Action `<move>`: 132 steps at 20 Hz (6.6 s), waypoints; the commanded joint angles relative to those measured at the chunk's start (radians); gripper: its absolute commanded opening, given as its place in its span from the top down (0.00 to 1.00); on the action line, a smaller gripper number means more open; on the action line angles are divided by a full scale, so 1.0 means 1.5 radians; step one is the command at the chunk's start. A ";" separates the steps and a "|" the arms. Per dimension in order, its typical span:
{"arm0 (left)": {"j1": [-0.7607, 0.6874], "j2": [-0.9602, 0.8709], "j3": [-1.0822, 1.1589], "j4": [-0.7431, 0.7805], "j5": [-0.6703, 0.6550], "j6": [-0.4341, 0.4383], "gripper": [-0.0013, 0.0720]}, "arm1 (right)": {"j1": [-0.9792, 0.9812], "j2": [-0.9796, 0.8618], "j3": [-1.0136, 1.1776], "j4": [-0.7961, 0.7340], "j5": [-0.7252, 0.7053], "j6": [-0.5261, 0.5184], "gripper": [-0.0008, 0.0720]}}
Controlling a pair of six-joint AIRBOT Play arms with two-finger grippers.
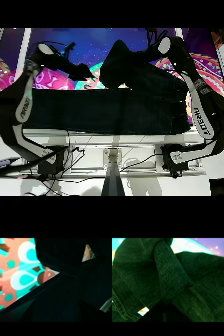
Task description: Fold the clothes and pants, and hang the long-sleeved shirts on hangers.
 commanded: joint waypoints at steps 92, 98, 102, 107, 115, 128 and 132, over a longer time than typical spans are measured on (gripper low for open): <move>0.476 0.282 0.001 0.170 -0.036 -0.174 0.94 | -0.665 0.067 -0.209 0.234 0.161 -0.522 0.95; 0.437 0.134 0.001 0.157 0.039 -0.174 0.94 | -0.652 0.058 -0.209 0.239 0.058 -0.521 0.95; 0.397 0.033 0.001 0.065 0.166 -0.174 0.94 | -0.603 0.036 -0.209 0.238 -0.035 -0.522 0.95; 0.365 -0.003 0.001 -0.090 0.297 -0.018 0.40 | -0.559 0.033 -0.209 0.237 -0.141 -0.521 0.81; 0.366 0.002 0.001 -0.154 0.296 0.055 0.02 | -0.554 0.033 -0.209 0.229 -0.145 -0.503 0.22; 0.374 0.076 0.001 -0.174 0.352 0.162 0.94 | -0.556 0.070 -0.200 0.085 -0.142 -0.366 0.23; 0.371 0.195 0.001 0.017 0.289 0.175 0.94 | -0.595 0.148 -0.191 0.002 -0.089 -0.273 0.24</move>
